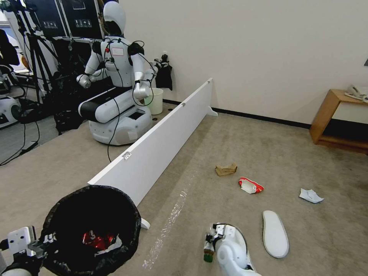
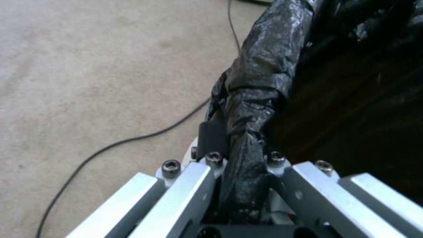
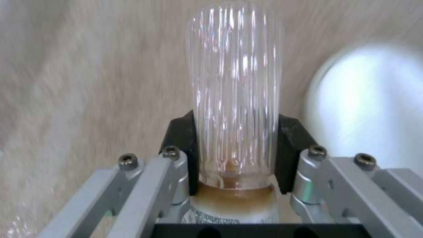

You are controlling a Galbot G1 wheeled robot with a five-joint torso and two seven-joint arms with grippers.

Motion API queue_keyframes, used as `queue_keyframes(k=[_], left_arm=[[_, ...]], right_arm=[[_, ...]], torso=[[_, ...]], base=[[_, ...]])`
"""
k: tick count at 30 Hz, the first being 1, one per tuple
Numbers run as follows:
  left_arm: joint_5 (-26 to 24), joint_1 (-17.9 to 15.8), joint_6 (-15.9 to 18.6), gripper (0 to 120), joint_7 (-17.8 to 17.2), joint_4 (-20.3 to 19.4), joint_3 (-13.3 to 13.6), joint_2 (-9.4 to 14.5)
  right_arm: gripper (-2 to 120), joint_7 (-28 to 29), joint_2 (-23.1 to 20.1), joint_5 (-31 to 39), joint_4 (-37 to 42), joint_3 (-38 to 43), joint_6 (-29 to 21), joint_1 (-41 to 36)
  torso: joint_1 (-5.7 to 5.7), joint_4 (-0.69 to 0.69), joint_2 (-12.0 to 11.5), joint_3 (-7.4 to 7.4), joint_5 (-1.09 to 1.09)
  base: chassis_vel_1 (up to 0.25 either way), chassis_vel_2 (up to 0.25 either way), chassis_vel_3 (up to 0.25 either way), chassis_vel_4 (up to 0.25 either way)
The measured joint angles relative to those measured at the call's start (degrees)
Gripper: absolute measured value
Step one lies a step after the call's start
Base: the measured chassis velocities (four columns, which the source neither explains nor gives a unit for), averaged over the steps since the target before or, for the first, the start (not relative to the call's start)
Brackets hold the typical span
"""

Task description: Pick up the trash bin, then pick up the garbage from the floor and place it into the trash bin.

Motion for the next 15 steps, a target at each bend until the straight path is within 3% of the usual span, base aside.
queue_keyframes(k=[5,7,15], left_arm=[[-0.1,-0.1,0.0,1,0.0,0.0,2.9,1.1],[0.2,-1.1,0.0,1,0.0,0.0,5.9,2.0],[1.2,-1.4,0.0,1,0.0,0.0,9.0,4.1]], right_arm=[[30,-5.2,-4.5,-5.7,10.4,3.3,3.8,-3.6],[30,-9.1,-7.5,-7.2,17.3,5.6,7.6,-5.1],[30,-20.2,-12.6,-8.3,23.1,7.8,19.7,-1.5]], torso=[[0.00,-0.01,0.0,-0.01,-0.01],[0.00,-0.01,0.0,-0.01,-0.03],[0.00,0.01,0.0,0.00,-0.01]], base=[[0.000,0.000,0.000,0.000],[0.000,0.000,0.000,0.000],[0.000,0.000,0.000,0.000]])
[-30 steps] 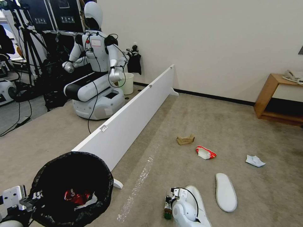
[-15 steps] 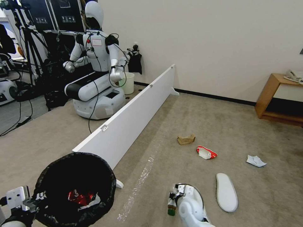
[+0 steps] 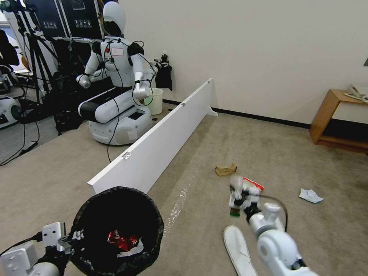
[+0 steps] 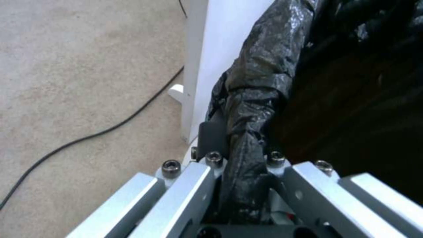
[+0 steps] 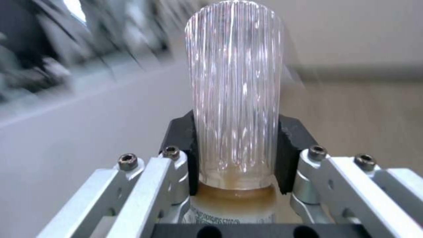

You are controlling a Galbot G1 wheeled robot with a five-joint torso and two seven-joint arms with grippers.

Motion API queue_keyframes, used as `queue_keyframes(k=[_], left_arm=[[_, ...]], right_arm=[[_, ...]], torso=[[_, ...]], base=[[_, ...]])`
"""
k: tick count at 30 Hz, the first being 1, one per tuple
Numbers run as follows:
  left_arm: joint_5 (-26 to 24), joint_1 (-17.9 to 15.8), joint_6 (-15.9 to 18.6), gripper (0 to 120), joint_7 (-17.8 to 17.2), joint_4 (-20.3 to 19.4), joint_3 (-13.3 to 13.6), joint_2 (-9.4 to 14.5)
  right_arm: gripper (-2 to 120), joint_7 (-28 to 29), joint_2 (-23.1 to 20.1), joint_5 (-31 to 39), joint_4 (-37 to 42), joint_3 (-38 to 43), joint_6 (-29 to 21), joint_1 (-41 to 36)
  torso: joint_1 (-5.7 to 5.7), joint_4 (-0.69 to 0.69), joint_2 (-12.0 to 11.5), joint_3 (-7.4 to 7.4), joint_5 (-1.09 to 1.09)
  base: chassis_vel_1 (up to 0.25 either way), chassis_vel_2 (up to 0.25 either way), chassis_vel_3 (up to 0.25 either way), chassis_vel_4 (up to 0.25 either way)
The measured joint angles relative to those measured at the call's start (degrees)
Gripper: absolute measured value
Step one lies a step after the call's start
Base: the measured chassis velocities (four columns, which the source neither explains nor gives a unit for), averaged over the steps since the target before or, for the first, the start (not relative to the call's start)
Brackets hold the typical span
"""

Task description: Pick up the trash bin, then pick up the garbage from the floor and place it into the trash bin.

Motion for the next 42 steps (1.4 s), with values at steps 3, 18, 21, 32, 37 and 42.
queue_keyframes(k=[3,18,21,32,37,42], left_arm=[[0.3,0.0,0.0,1,0.0,0.0,0.4,0.2],[0.8,1.0,0.0,1,0.4,0.0,-0.8,-0.9],[0.9,1.0,0.0,1,0.5,0.0,-0.8,-1.2],[0.3,0.9,0.0,1,0.5,0.0,-1.9,-1.3],[-0.2,0.5,0.0,1,0.5,0.0,-2.3,-1.1],[-0.5,0.3,0.0,1,0.5,0.0,-2.3,-1.1]], right_arm=[[30,-3.5,-1.3,0.9,0.9,-1.2,3.6,3.0],[30,-22.1,-4.0,23.2,5.3,-25.1,14.4,30.6],[30,-26.4,-2.9,25.6,4.4,-30.7,16.2,34.6],[30,-40.0,-0.5,32.6,0.7,-42.1,18.2,42.5],[30,-42.5,-0.2,33.2,-0.5,-44.2,18.3,44.0],[30,-43.3,-0.5,32.7,-1.3,-45.3,18.3,44.1]], torso=[[0.00,0.01,0.0,0.00,0.00],[0.00,-0.01,0.0,0.00,-0.02],[0.00,0.00,0.0,0.00,-0.01],[0.00,0.00,0.0,0.00,-0.02],[0.00,0.00,0.0,0.00,-0.02],[0.00,-0.01,0.0,0.00,-0.01]], base=[[0.000,0.000,0.000,0.000],[0.000,0.000,0.000,0.000],[0.000,0.000,0.000,0.000],[0.000,0.000,0.000,0.000],[0.000,0.000,0.000,0.000],[0.000,0.000,0.000,0.000]])
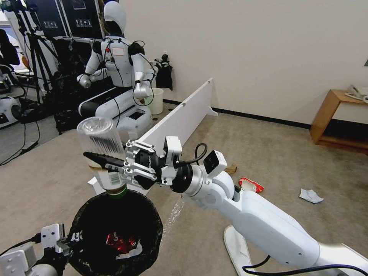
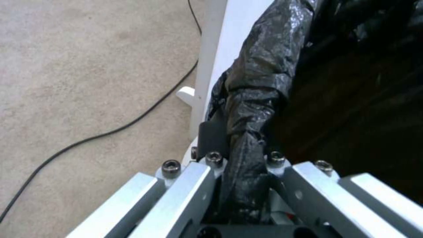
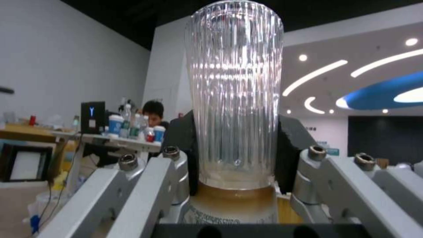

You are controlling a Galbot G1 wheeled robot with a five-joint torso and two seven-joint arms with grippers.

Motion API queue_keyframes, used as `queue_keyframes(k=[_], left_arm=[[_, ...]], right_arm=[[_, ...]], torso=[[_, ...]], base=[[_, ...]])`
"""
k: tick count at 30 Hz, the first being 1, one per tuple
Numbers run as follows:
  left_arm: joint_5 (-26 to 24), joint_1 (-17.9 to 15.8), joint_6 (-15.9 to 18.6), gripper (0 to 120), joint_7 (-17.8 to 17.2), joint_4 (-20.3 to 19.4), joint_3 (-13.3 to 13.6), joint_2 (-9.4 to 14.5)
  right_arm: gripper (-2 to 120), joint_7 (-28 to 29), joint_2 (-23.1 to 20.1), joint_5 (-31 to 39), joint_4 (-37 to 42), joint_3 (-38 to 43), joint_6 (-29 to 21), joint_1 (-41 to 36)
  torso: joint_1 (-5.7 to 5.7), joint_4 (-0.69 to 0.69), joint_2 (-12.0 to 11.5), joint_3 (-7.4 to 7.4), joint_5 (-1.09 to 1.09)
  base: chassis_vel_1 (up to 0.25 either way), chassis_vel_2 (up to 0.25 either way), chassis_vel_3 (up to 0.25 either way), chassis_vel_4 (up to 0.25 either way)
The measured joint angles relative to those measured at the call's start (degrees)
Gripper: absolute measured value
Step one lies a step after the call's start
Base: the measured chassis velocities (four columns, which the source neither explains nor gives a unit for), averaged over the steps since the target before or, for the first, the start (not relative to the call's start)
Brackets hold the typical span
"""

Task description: Pick up the trash bin, then pick up the garbage from the floor and place it into the trash bin.

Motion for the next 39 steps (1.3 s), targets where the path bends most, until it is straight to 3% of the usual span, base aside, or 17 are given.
queue_keyframes(k=[20,28,32,34,39], left_arm=[[-3.1,0.9,0.0,1,-1.3,0.0,-0.1,0.2],[-4.2,1.1,0.0,1,-1.8,0.0,-0.1,0.4],[-4.5,1.1,0.0,1,-1.9,0.0,-0.1,0.4],[-4.9,1.1,0.0,1,-2.2,0.0,-0.1,0.5],[-5.3,0.9,0.0,1,-2.3,0.0,-0.1,0.6]], right_arm=[[34,-4.0,0.8,-6.4,-8.4,-4.2,1.5,-6.0],[68,-4.6,0.6,-6.5,-9.0,-4.6,1.4,-7.3],[75,-4.6,0.6,-6.5,-9.1,-4.6,1.4,-7.4],[89,-4.6,0.5,-6.4,-9.1,-4.6,1.3,-7.5],[99,-4.6,0.4,-6.4,-9.0,-4.6,1.3,-7.7]], torso=[[0.00,0.00,0.0,0.00,0.00],[0.00,0.01,0.0,0.00,0.00],[0.00,0.01,0.0,0.00,0.00],[0.00,0.01,0.0,0.00,0.00],[0.00,0.00,0.0,0.00,0.00]], base=[[0.000,0.000,0.000,0.000],[0.000,0.000,0.000,0.000],[0.000,0.000,0.000,0.000],[0.000,0.000,0.000,0.000],[0.000,0.000,0.000,0.000]])
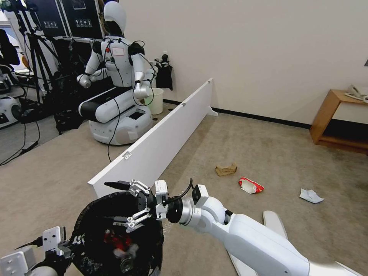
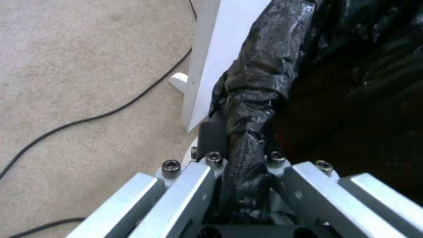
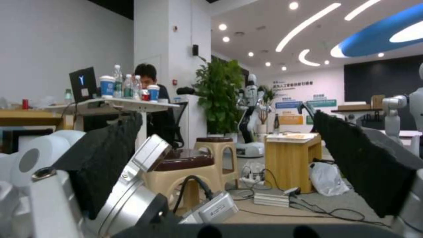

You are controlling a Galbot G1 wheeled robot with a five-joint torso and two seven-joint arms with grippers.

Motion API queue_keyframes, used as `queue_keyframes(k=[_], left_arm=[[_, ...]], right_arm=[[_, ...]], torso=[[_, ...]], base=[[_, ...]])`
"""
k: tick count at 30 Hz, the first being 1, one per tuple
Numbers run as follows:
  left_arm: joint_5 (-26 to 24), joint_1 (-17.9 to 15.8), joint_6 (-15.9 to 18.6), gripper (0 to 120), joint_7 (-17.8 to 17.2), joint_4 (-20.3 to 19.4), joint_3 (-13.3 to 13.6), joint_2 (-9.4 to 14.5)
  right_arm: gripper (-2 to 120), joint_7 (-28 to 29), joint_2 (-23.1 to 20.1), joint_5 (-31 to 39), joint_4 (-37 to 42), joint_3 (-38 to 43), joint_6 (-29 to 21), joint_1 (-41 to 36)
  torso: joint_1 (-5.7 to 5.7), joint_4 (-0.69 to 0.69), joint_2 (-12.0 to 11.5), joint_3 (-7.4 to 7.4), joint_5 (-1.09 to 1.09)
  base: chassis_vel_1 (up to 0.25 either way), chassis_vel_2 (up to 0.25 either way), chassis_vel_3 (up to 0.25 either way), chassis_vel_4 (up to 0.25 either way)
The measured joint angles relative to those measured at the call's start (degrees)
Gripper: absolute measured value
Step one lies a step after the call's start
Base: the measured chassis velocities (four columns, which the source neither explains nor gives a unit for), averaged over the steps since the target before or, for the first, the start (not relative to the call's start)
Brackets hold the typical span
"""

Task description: Pick up the trash bin, then pick up the garbage from the floor and place it into the trash bin.

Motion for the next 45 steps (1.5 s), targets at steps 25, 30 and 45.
queue_keyframes(k=[25,30,45], left_arm=[[1.0,-1.6,0.0,1,0.4,0.0,0.5,0.6],[0.9,-2.1,0.0,1,0.8,0.0,0.3,1.0],[1.1,-1.8,0.0,1,1.2,0.0,0.6,1.6]], right_arm=[[100,34.8,-11.1,-11.9,10.8,27.0,-3.9,-11.5],[100,39.0,-13.4,-15.5,15.2,41.8,-12.0,-26.0],[100,45.4,-10.2,-26.7,24.2,63.5,-32.0,-51.6]], torso=[[0.00,-0.01,0.0,0.00,0.02],[0.00,-0.01,0.0,0.00,0.03],[0.00,0.00,0.0,-0.01,0.01]], base=[[0.000,0.000,0.000,0.000],[0.000,0.000,0.000,0.000],[0.000,0.000,0.000,0.000]])
